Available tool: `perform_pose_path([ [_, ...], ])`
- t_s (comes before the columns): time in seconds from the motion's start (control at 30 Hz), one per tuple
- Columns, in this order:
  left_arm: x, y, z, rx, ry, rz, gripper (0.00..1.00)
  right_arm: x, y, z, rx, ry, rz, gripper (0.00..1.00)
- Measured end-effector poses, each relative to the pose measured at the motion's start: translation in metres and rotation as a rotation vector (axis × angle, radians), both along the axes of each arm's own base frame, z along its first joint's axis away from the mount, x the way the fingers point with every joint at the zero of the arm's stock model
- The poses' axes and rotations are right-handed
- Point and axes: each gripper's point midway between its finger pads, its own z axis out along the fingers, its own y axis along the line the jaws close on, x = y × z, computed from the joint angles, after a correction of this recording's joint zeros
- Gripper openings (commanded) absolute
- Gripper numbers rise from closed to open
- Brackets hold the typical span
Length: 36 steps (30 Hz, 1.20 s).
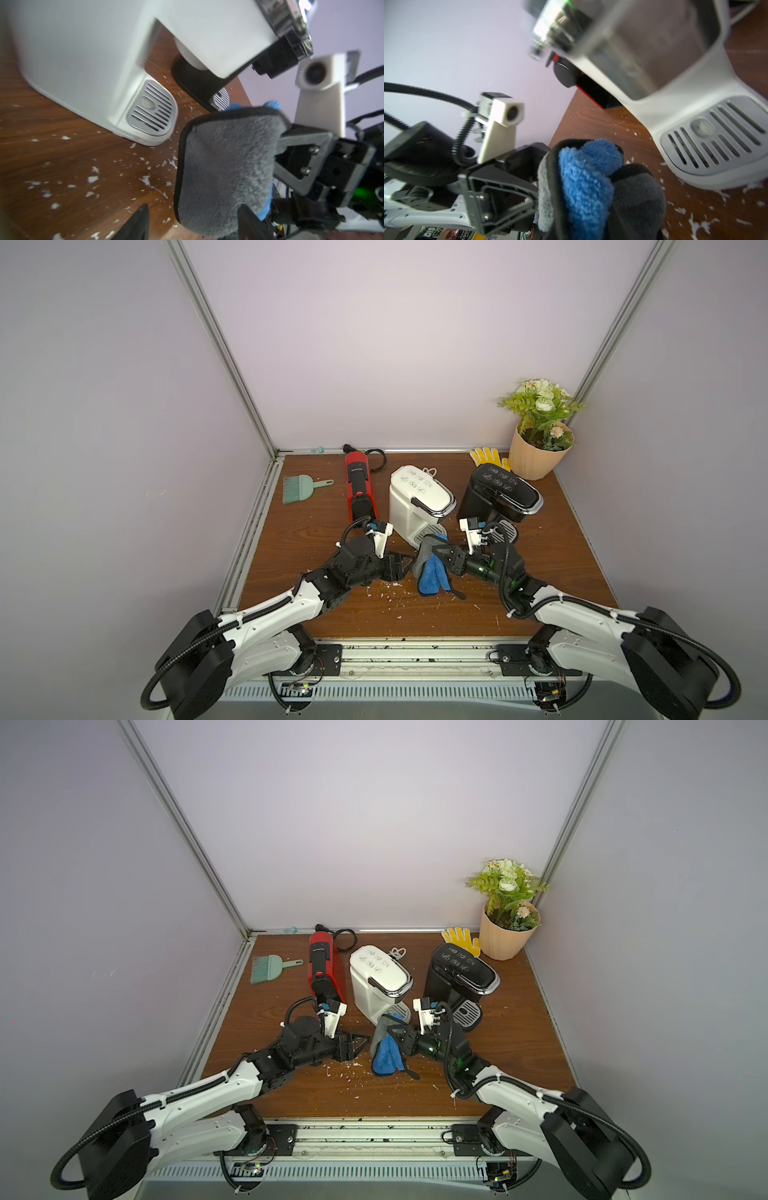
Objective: Wipe the surface of a coffee machine
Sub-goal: Wipe the dirt from the surface of the coffee machine, then adjust the cleaning item.
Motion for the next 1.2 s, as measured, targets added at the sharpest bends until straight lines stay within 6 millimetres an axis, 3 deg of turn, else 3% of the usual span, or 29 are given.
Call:
perform_pose_path([
  [0.13,-0.014,-0.015,0.017,-0.074,-0.005,-0.113,0.76,-0.001,0.001,0.025,-0.009,-0.055,0.013,0.0],
  [0.3,-0.022,-0.024,0.051,-0.161,-0.075,-0.196,0.78,-0.005,0.003,0.016,-0.041,-0.026,0.044,0.0],
  [0.47,-0.025,-0.03,0.065,-0.189,-0.106,-0.238,0.76,-0.012,0.009,0.01,-0.039,0.006,0.096,0.0],
  [1.2,-0.02,-0.046,0.059,-0.178,-0.096,-0.298,0.57,-0.024,0.021,0.057,0.126,-0.016,0.196,0.0],
])
